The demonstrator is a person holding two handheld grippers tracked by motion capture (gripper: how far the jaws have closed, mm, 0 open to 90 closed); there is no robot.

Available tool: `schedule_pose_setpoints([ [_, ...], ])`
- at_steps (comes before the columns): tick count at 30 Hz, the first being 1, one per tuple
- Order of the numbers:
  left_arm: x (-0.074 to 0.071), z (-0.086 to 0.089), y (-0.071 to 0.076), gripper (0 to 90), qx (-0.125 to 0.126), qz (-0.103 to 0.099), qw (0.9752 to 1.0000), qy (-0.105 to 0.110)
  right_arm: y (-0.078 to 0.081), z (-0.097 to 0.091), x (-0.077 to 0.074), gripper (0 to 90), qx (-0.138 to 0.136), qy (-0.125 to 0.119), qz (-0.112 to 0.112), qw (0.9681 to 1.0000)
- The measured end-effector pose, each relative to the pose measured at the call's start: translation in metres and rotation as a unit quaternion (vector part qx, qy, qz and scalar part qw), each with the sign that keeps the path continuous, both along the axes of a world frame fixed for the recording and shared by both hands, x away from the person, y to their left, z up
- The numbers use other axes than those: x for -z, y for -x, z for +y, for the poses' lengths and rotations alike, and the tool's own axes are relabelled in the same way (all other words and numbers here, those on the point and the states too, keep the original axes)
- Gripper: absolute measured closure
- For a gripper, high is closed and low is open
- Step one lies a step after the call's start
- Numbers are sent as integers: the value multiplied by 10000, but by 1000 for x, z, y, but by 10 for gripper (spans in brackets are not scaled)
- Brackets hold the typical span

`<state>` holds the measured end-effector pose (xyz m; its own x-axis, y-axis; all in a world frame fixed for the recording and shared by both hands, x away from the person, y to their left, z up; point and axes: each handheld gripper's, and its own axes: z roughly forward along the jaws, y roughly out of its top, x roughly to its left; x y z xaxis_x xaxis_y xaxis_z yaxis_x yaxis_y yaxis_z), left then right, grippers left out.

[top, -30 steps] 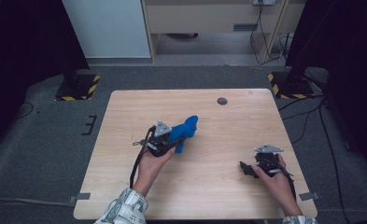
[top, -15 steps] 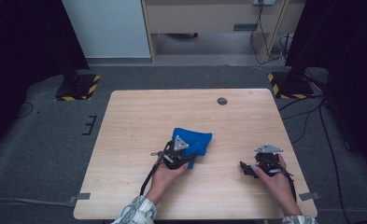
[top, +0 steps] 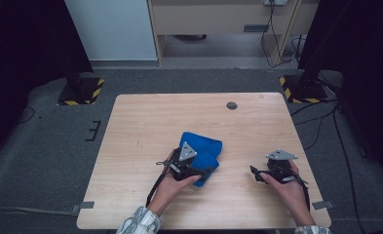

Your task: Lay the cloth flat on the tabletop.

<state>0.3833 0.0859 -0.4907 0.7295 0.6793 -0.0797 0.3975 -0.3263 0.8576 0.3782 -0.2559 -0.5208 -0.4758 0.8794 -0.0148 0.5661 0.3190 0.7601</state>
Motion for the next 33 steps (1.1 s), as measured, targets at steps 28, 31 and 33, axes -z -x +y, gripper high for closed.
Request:
schedule_pose_setpoints([
  [28, 9, 82, 0, 420, -1164, 103, 9919, -489, -5, 96, -27, 758, -1532, -548, -357, 9860],
  [31, 9, 81, 1, 424, -1140, 107, 9922, -483, -10, 105, -27, 738, -1597, -581, -323, 9849],
  [33, 9, 81, 2, 426, -1127, 107, 9924, -478, -13, 109, -26, 720, -1582, -681, -284, 9846],
])
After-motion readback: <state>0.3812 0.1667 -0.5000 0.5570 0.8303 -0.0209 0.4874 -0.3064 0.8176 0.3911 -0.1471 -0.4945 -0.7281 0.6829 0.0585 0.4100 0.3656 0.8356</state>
